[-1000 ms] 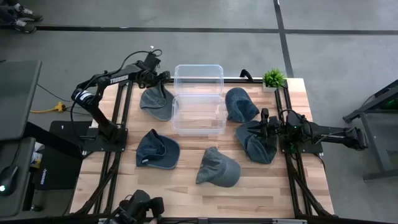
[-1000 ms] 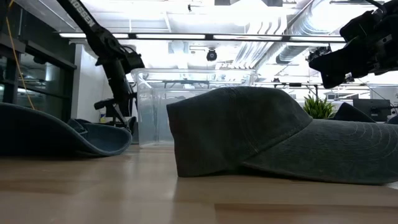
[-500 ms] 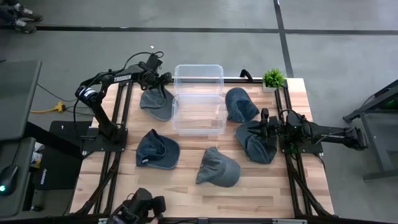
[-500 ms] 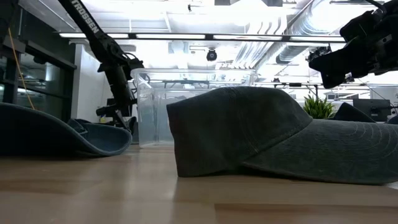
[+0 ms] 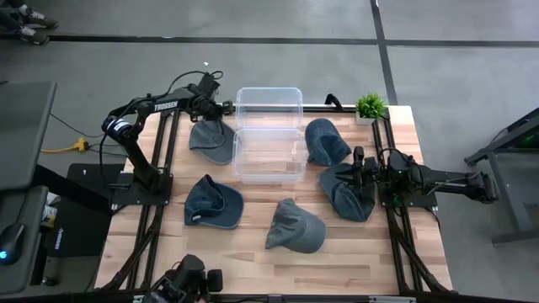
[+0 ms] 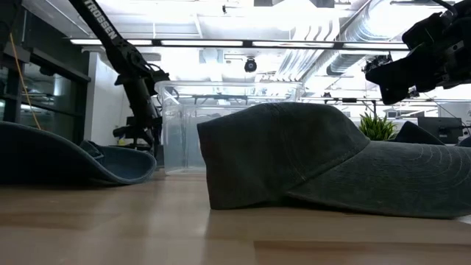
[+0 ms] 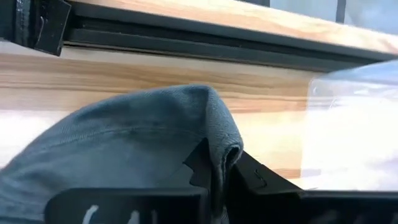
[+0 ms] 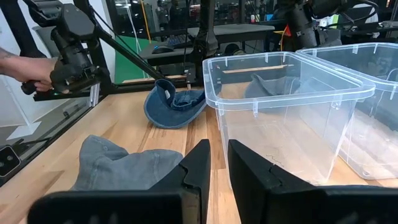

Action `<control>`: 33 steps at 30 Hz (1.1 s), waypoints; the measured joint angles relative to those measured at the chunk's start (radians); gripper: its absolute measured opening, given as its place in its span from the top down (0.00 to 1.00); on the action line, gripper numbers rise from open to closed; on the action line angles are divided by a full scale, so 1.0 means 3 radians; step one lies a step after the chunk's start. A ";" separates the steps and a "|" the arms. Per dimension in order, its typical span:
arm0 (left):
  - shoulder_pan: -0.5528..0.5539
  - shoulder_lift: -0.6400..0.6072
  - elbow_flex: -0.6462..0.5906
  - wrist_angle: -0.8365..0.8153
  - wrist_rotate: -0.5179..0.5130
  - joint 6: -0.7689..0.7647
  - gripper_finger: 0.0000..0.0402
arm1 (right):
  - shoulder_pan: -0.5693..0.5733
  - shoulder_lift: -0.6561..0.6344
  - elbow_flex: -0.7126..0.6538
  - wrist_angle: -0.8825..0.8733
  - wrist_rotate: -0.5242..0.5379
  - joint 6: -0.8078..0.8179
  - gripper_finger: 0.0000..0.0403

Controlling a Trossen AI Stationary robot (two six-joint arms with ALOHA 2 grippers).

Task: Pick & Place hat
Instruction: Put the top gray cap into the top transparent bin

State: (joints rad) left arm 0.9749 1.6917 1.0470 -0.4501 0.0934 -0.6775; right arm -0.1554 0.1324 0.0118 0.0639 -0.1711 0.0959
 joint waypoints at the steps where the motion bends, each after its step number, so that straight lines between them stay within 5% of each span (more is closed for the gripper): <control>1: 0.0000 0.0000 0.0000 -0.0014 -0.0007 0.0043 0.96 | 0.0000 -0.0001 0.0000 0.0000 0.0000 0.0000 0.87; 14: 0.0001 -0.0361 -0.0001 -0.0171 0.0069 0.0443 0.99 | 0.0000 -0.0001 -0.0001 0.0000 0.0000 0.0000 0.87; 33: -0.0006 -0.1493 0.0121 -0.0426 0.0187 0.1826 0.99 | 0.0000 -0.0001 0.0001 -0.0001 0.0000 0.0000 0.88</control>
State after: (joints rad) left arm 0.9730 1.2437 1.0834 -0.5780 0.1496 -0.1296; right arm -0.1553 0.1322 0.0120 0.0635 -0.1711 0.0959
